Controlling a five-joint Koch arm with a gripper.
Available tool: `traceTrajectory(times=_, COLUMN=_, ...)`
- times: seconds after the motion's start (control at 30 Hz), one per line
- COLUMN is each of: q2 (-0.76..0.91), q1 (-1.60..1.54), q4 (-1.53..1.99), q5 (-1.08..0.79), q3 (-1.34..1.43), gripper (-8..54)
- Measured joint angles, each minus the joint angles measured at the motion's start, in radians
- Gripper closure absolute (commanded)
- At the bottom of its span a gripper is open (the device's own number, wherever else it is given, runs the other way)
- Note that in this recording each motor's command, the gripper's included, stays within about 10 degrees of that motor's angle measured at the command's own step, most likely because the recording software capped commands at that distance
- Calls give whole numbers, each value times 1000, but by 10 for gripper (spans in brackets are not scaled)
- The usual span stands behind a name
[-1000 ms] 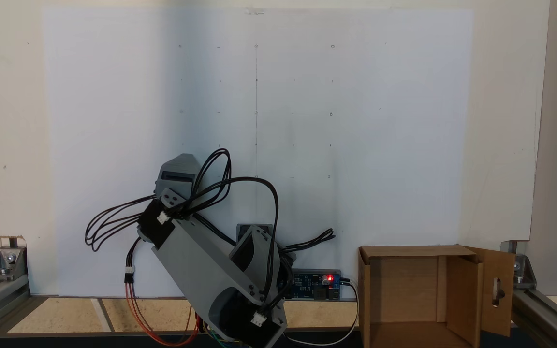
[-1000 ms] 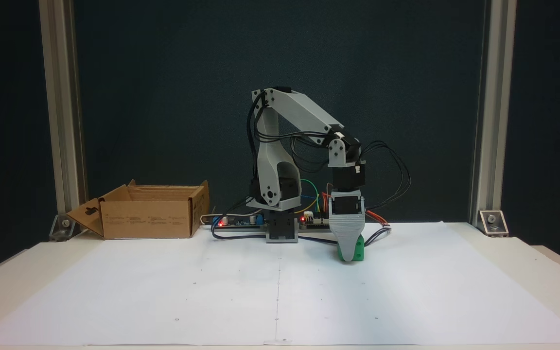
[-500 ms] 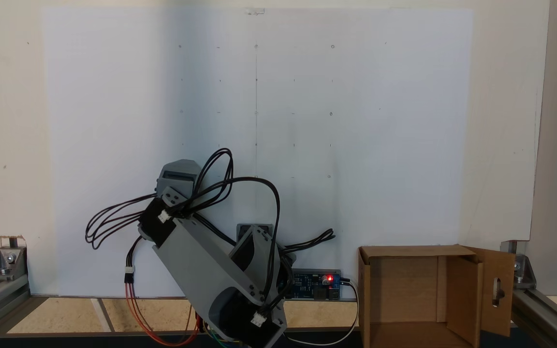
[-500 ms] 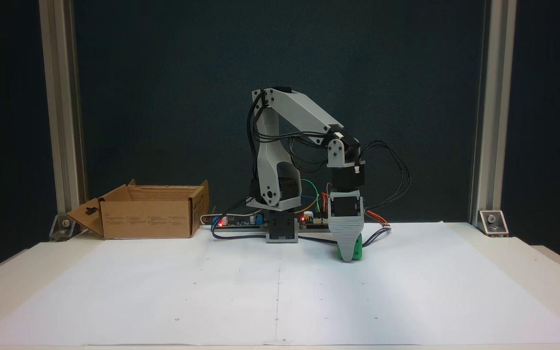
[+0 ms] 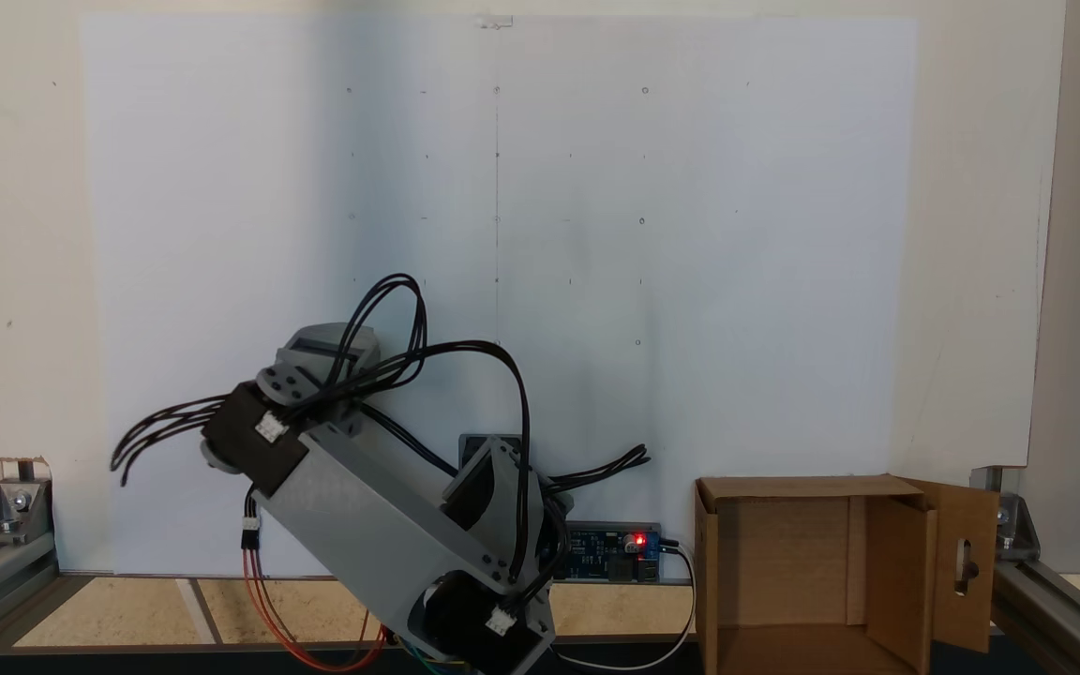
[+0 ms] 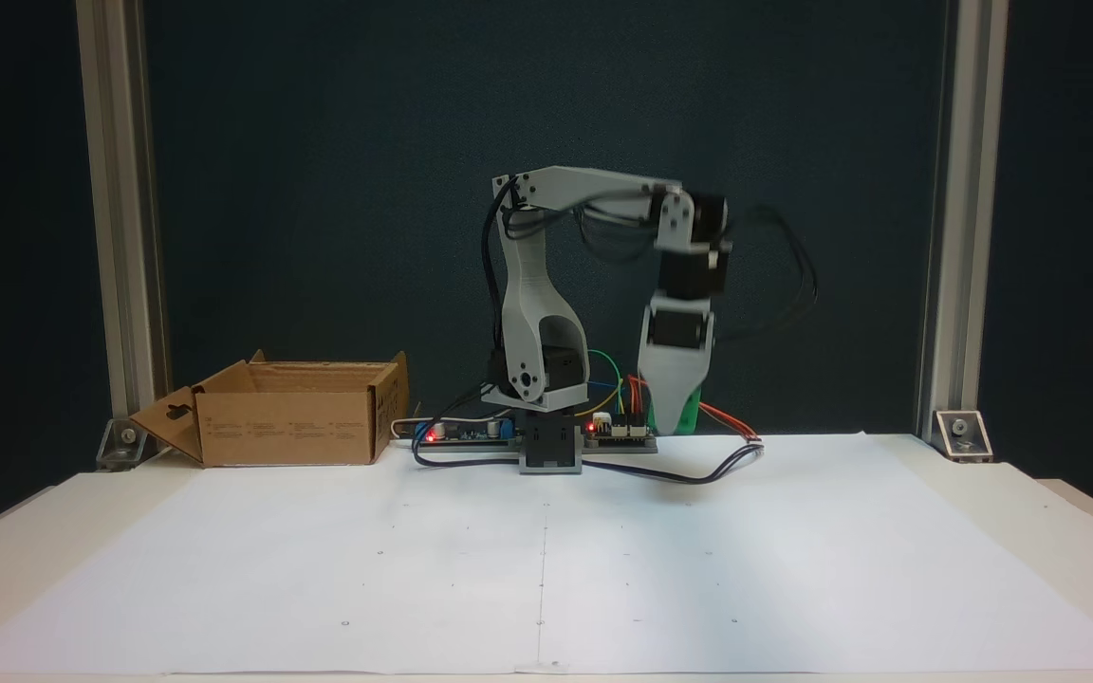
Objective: Grasp a green dice and put it in the bin.
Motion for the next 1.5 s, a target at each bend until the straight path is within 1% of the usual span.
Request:
traceTrajectory(times=0.07, q2=0, q1=26, q4=104, q5=0, q3=-98, gripper=281)
traceTrajectory(times=0.13, q2=-2, q1=32, q4=133, q5=0, q3=-144, gripper=281)
traceTrajectory(times=0.23, q2=2, q1=57, q4=172, q5=0, q3=-325, gripper=281)
traceTrajectory(times=0.33, q2=0, q1=110, q4=178, q5=0, q3=-422, gripper=283)
traceTrajectory(times=0.63, q2=-2, q1=442, q4=179, q5=-21, q3=-640, gripper=284)
traceTrajectory(times=0.93, q2=-2, q1=890, q4=173, q5=-273, q3=-655, gripper=285)
traceTrajectory(times=1.07, q2=-34, q1=1127, q4=173, q5=-394, q3=-655, gripper=285)
traceTrajectory(times=1.5, q2=-84, q1=1950, q4=172, q5=-867, q3=-709, gripper=287)
